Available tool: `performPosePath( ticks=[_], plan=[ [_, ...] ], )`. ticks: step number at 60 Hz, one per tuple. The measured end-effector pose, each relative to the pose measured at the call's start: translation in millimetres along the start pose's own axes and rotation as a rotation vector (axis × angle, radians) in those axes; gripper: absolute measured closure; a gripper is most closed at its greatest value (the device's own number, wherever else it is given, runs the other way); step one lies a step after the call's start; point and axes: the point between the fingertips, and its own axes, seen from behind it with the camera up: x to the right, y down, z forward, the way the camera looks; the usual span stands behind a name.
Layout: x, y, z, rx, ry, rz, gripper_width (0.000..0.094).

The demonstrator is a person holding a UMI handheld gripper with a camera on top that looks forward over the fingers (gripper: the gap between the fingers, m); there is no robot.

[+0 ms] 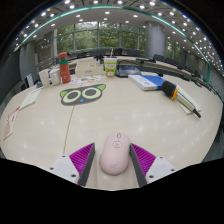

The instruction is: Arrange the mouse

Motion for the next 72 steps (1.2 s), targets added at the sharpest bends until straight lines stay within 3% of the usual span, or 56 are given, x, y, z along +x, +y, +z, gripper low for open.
performPosePath(
  ticks=[4,20,29,44,50,56,68,72],
  plan=[
    [1,-5,7,0.004,0.018,-0.007,0.0454],
    [6,-11,13,-0.024,0.094,-0.009,0.0584],
    [11,-42,8,-0.032,0.154,0.014,0.0595],
    [-23,-218,21,0.191,0.147,-0.006,0.0596],
    [-59,-257,57,0.217,0.095,-0.032,0.0596],
    [-93,-258,104,0.182,0.045,-0.060,0.0597],
    [-138,-210,184,0.048,-0.017,-0.101,0.0593],
    [-142,-197,199,0.015,-0.010,-0.096,0.0545]
  ],
)
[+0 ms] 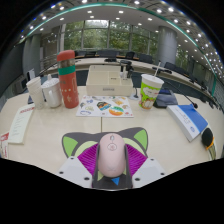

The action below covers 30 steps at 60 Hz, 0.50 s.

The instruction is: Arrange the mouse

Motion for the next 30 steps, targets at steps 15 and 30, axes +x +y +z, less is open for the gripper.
performPosePath(
  ticks=[15,30],
  plan=[
    [7,20,-4,-0.068,0.012,0.010,0.0070],
    [11,6,-110,-0.016,0.031,-0.027,0.0079]
  ],
)
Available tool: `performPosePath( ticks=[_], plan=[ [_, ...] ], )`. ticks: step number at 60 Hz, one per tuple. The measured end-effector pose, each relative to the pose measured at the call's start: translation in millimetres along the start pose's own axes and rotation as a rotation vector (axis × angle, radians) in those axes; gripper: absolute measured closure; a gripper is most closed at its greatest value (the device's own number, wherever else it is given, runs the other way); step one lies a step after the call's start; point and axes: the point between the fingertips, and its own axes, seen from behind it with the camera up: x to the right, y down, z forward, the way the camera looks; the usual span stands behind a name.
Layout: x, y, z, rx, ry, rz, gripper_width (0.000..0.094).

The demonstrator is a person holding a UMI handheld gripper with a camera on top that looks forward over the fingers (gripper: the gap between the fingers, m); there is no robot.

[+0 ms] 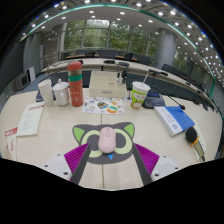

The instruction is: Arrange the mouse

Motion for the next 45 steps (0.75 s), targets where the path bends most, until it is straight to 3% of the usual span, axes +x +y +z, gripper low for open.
performPosePath(
  ticks=[27,45],
  plan=[
    [-6,46,-240,0.100,-0.026,0.053,0.0081],
    [-5,93,-317,0.120,-0.052,0.047,0.0079]
  ],
)
